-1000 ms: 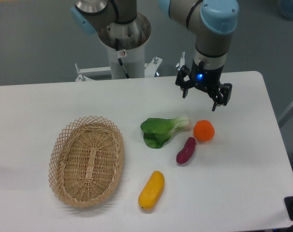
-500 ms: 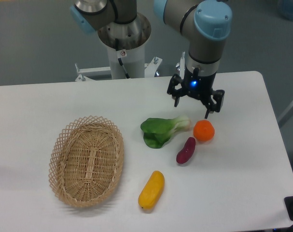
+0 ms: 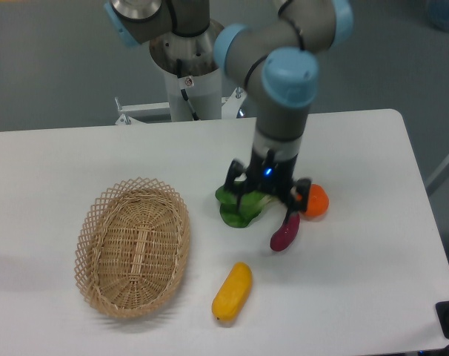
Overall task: Pick up the mango from the table
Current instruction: 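Swing the gripper over to the yellow mango and lower it, then close the gripper fingers around the yellow mango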
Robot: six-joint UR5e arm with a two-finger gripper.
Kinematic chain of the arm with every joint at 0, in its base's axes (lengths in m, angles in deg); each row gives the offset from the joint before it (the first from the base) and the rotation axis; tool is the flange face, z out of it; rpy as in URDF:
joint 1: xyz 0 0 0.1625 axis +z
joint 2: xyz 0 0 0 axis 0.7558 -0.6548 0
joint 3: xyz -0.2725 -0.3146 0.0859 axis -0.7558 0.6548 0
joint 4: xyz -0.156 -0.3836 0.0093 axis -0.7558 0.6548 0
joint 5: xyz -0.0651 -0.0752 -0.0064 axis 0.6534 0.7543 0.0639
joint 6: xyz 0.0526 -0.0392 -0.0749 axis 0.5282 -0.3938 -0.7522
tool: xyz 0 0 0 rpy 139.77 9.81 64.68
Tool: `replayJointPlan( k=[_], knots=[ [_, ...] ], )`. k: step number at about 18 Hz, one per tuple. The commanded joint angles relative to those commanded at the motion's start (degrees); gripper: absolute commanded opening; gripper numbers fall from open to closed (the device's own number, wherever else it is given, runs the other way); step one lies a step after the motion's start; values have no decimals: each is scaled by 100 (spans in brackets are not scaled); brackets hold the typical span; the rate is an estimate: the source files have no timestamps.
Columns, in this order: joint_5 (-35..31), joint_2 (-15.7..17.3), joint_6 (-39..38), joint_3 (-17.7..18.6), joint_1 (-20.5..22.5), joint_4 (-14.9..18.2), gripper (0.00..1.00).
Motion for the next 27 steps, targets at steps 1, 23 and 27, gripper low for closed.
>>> replayJointPlan(
  k=[1, 23, 27],
  knots=[
    [0, -123, -17, -79, -61, -35, 100],
    [-457, -1284, -53, -343, -510, -976, 100],
    [-580, -1469, -70, -475, -589, -1099, 100]
  ],
)
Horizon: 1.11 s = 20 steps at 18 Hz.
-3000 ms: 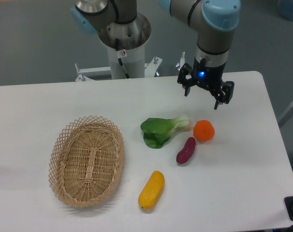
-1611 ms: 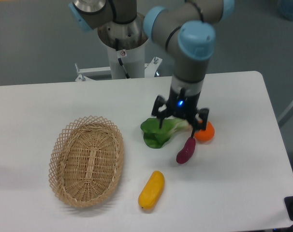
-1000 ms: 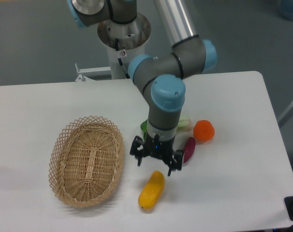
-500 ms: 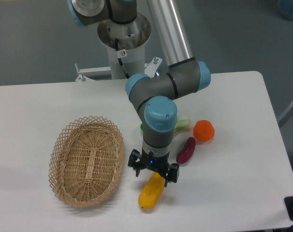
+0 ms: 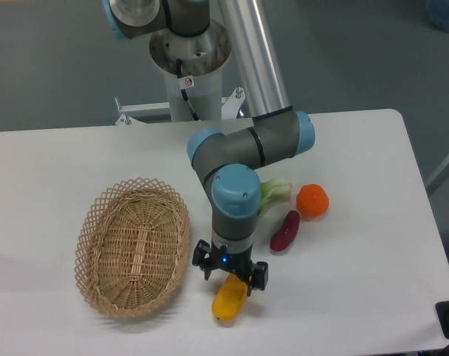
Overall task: Pick up the mango from the table
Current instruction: 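Close the gripper fingers around the yellow mango, then lift the held mango up and carry it toward the orange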
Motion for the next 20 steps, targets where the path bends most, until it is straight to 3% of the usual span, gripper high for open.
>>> replayJointPlan(
  k=[7, 8, 9, 12, 15, 20],
  knots=[
    [-272, -97, -53, 1, -79, -9, 100],
    [-290, -88, -131, -8, -88, -35, 92],
    [-290, -70, -236, 0, -88, -35, 72],
    [-290, -61, -272, -8, -79, -44, 49],
    [-290, -9, -281, 0, -79, -44, 39],
    [-721, 175, -211, -43, -88, -18, 38]
  ],
)
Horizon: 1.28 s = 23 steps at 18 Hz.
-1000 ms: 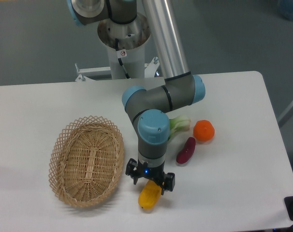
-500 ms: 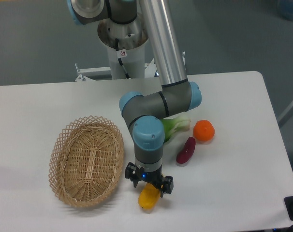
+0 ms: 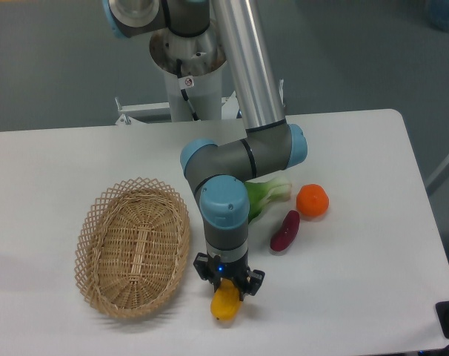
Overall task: Pick up the mango from the table
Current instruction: 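Lift the held mango up and carry it toward the orange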
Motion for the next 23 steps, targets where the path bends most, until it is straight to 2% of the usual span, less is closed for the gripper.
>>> replayJointPlan(
  k=[3, 5, 11, 18, 20, 23],
  knots=[
    [8, 299, 61, -18, 52, 70, 39],
    [-9, 466, 210, -18, 131, 263, 39],
    [35, 1186, 1124, -53, 632, 1562, 40],
    [122, 1802, 2213, -53, 1124, 2802, 41],
    [236, 1934, 2460, -62, 1282, 3005, 41],
    [281, 1987, 2628, -97, 1345, 3102, 41]
  ],
)
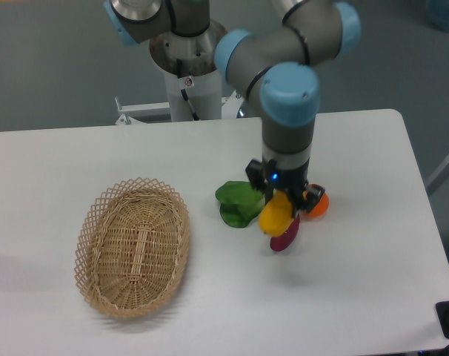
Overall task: Pick up the mango from the table
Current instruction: 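Lift the held mango up and carry it toward the orange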
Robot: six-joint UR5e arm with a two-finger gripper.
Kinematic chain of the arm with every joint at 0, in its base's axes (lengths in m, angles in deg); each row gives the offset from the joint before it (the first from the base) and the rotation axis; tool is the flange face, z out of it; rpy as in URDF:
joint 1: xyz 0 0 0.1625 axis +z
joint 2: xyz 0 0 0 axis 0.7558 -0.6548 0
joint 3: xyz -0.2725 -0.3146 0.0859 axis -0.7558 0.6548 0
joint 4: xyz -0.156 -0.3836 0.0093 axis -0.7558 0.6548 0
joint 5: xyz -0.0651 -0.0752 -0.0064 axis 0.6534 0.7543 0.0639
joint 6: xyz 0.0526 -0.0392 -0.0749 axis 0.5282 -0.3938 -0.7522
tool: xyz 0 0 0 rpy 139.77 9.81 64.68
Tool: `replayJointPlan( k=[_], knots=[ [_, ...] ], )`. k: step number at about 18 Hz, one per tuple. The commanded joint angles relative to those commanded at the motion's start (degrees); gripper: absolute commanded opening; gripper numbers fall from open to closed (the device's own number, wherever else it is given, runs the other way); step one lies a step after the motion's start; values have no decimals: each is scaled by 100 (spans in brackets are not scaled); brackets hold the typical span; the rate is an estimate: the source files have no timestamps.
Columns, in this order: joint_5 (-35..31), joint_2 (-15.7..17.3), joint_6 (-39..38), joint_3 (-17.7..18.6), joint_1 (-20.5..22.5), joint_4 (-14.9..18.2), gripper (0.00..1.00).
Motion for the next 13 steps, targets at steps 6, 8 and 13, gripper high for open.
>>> replayJointPlan(
  k=[6, 8, 13],
  knots=[
    [61, 70, 9, -27, 44, 71, 41],
    [79, 88, 18, -9, 53, 71, 41],
    [105, 97, 53, 0, 79, 71, 41]
  ],
)
